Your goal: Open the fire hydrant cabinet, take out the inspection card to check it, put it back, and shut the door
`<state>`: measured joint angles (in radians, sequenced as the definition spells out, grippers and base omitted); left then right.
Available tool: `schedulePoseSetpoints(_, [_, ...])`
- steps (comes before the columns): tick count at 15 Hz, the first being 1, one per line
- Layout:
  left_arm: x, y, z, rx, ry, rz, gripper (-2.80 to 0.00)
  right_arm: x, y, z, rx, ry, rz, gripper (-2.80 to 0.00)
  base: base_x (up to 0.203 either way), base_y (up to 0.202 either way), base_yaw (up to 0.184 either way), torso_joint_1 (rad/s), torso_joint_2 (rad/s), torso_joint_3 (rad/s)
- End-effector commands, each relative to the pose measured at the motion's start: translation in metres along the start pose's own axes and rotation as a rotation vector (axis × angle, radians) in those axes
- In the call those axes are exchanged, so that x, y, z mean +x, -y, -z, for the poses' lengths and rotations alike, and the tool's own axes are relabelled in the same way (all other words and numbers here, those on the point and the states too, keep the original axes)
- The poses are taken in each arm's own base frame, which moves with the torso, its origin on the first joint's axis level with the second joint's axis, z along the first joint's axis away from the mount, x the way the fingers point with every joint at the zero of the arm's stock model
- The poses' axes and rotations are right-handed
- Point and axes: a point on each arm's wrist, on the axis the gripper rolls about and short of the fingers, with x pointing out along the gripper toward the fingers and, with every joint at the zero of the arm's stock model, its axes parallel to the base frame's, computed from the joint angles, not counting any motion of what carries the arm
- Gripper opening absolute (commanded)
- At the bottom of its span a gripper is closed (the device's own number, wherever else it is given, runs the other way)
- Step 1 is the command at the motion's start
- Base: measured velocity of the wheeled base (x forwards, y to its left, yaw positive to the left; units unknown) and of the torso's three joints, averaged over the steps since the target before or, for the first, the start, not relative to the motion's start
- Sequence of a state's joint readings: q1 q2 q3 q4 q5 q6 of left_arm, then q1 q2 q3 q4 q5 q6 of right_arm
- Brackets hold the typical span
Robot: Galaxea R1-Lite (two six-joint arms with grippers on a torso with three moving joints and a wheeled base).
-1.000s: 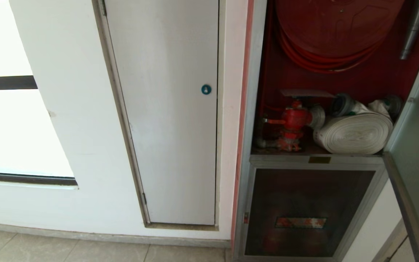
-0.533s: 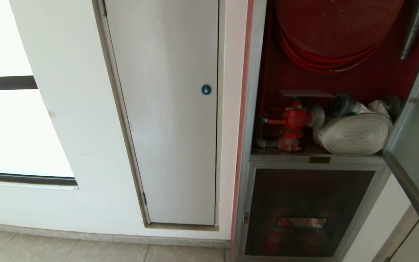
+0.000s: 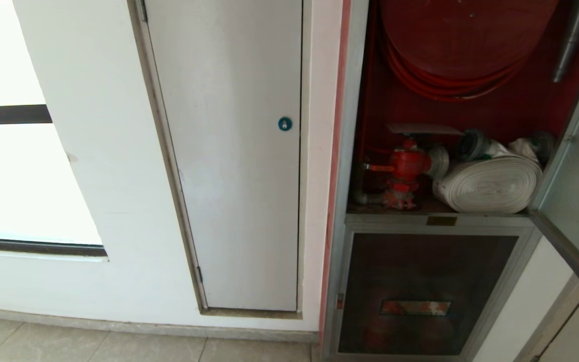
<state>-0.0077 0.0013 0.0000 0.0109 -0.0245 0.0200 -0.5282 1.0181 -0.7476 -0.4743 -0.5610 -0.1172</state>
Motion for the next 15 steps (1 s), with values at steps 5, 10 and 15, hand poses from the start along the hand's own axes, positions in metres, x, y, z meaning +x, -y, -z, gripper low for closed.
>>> schedulePoseSetpoints(5, [0.000, 0.000, 0.000, 0.000, 0.000, 0.000, -2.80, 0.037, 0.010, 0.012, -0.026, -0.049, 0.041, -2.80, 0.000, 0.000, 0.000, 0.000, 0.00, 0.000])
schedulePoseSetpoints(10, [0.000, 0.000, 0.000, 0.000, 0.000, 0.000, -2.80, 0.054, 0.021, 0.015, -0.040, -0.061, 0.024, -2.80, 0.000, 0.000, 0.000, 0.000, 0.00, 0.000])
schedulePoseSetpoints(15, [0.000, 0.000, 0.000, 0.000, 0.000, 0.000, -2.80, 0.047, 0.000, 0.015, -0.021, -0.054, -0.206, -2.80, 0.000, 0.000, 0.000, 0.000, 0.00, 0.000])
